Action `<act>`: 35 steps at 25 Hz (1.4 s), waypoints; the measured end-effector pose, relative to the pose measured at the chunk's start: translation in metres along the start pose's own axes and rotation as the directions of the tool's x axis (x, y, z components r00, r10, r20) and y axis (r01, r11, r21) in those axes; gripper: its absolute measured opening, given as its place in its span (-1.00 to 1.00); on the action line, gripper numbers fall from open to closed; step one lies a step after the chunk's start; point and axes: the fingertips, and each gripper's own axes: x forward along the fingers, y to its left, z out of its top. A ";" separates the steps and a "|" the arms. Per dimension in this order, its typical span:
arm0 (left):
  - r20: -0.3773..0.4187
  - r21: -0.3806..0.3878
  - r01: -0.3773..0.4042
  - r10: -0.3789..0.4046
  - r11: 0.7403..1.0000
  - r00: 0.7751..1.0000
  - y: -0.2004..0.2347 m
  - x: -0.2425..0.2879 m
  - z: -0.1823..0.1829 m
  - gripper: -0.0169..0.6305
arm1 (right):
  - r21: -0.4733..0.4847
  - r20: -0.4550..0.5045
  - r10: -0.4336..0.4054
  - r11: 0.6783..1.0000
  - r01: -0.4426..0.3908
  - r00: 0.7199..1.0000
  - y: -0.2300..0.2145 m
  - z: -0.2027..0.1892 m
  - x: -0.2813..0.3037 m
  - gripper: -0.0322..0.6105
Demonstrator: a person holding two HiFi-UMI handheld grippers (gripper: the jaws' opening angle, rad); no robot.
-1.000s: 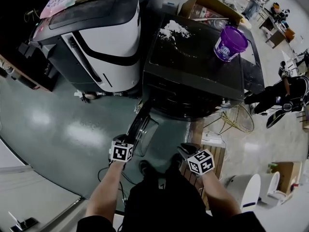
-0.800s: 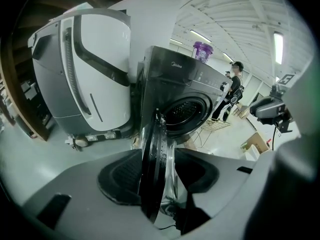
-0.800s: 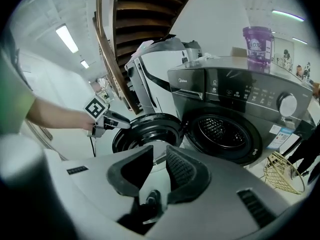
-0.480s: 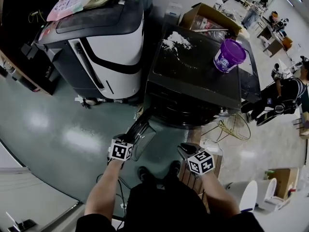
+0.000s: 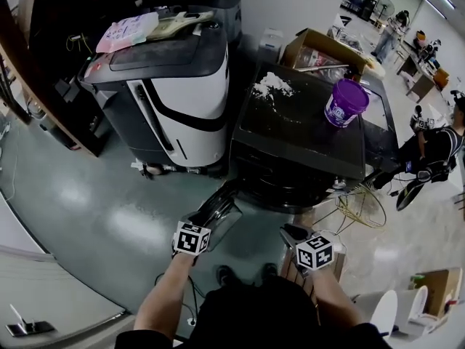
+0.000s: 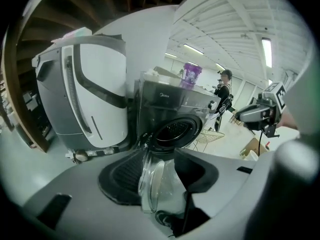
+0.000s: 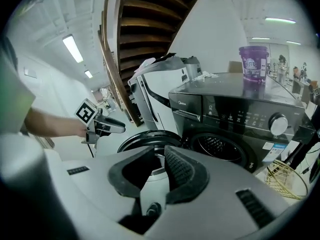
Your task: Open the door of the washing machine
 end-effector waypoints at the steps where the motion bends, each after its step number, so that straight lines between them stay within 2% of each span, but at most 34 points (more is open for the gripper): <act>1: 0.017 0.000 -0.005 0.005 1.000 1.000 -0.004 -0.007 0.005 -0.30 | -0.010 0.004 0.015 1.000 -0.015 1.000 0.001 0.002 0.000 -0.67; 5: 0.101 -0.026 -0.029 0.032 0.999 0.994 -0.024 -0.032 0.030 -0.39 | -0.071 0.012 0.077 0.995 -0.076 0.997 -0.002 0.013 -0.006 -0.68; 9: 0.198 -0.063 -0.065 0.076 0.996 0.977 -0.051 -0.053 0.055 -0.49 | -0.137 0.046 0.121 0.984 -0.114 0.992 -0.016 0.032 -0.028 -0.74; 15: 0.364 -0.142 -0.081 0.128 0.987 0.923 -0.102 -0.079 0.094 -0.58 | -0.228 0.103 0.160 0.965 -0.133 0.982 -0.043 0.052 -0.071 -0.85; 22: 0.465 -0.109 -0.176 0.207 0.978 0.861 -0.154 -0.098 0.123 -0.62 | -0.233 0.212 0.189 0.963 -0.138 0.959 -0.072 0.079 -0.114 -0.85; 28: 0.541 -0.099 -0.168 0.194 0.981 0.818 -0.183 -0.123 0.149 -0.73 | -0.220 0.302 0.155 0.971 -0.089 0.941 -0.090 0.111 -0.148 -0.85; 30: 0.552 -0.102 -0.145 0.178 0.984 0.815 -0.186 -0.127 0.158 -0.77 | -0.225 0.313 0.143 0.972 -0.073 0.939 -0.091 0.118 -0.154 -0.85; 32: 0.544 -0.098 -0.139 0.170 0.985 0.822 -0.182 -0.129 0.166 -0.81 | -0.225 0.316 0.134 0.972 -0.063 0.939 -0.090 0.126 -0.159 -0.84; 35: 0.501 -0.087 -0.194 0.211 0.977 0.840 -0.167 -0.133 0.175 -0.82 | -0.228 0.337 0.145 0.971 -0.069 0.930 -0.082 0.141 -0.167 -0.84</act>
